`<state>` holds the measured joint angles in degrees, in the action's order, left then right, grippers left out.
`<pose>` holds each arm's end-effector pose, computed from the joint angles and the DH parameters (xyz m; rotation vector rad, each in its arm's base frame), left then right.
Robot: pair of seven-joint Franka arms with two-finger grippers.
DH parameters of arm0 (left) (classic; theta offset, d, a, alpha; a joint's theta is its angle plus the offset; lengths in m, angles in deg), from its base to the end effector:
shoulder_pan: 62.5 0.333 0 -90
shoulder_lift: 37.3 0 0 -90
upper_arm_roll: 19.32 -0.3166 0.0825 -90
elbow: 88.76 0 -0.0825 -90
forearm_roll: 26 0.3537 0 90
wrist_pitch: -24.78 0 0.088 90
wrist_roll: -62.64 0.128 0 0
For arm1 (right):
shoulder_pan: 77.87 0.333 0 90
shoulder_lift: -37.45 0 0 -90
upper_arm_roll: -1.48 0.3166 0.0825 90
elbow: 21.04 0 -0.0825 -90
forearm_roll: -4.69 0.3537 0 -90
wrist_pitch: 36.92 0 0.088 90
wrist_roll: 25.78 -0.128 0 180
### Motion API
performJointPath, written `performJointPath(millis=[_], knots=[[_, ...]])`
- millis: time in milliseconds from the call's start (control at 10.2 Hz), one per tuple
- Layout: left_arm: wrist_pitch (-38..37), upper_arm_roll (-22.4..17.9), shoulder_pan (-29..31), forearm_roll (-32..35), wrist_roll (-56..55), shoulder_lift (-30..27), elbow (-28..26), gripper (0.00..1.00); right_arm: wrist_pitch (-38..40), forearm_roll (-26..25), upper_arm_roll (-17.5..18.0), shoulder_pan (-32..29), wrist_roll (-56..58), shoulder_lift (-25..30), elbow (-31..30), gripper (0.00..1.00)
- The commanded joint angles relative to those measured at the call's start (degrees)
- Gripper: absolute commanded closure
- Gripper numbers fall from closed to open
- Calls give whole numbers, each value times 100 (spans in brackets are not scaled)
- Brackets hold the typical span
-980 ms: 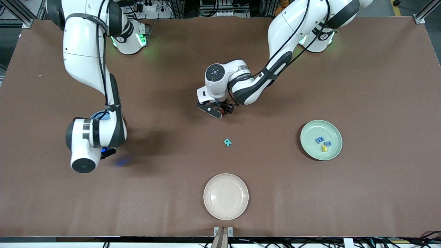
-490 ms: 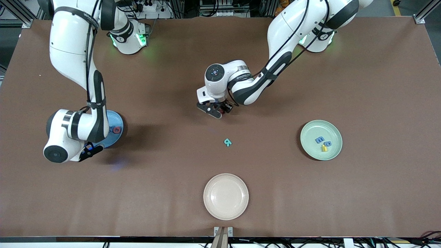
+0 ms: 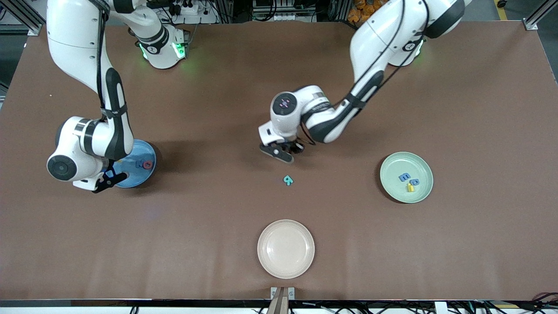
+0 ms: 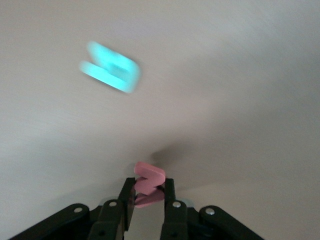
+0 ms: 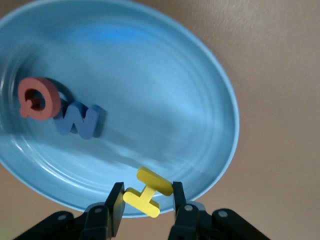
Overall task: Sort uppercase to blue plate, lowercase to green plate
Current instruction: 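Carry the yellow H over the blue plate with the right gripper, then open the right gripper to drop the H while the left gripper rises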
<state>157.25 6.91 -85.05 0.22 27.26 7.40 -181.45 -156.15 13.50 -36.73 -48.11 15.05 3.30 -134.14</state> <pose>0.4804 -0.4665 0.2008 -3.0668 0.6646 -0.0414 0.5392 -0.0681 0.2034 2.9072 0.7209 -0.6376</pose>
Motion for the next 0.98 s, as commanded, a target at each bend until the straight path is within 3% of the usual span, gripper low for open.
performJointPath(millis=[0,196,490,686,882], knots=[[-37,294,1019,24,389,-829,-486,100,-302,130,7,48,56,391,-457,64],[-28,813,2223,-169,1100,-823,-444,100,-601,262,7,65,13,523,-721,73],[-98,859,3158,-109,1411,-945,-873,100,-734,438,15,74,13,514,-739,79],[-703,710,3405,206,1437,-998,-1058,100,-865,473,24,66,4,497,-817,69],[-854,604,3660,279,1481,-1419,-1427,100,-971,771,33,74,65,488,-915,56]])
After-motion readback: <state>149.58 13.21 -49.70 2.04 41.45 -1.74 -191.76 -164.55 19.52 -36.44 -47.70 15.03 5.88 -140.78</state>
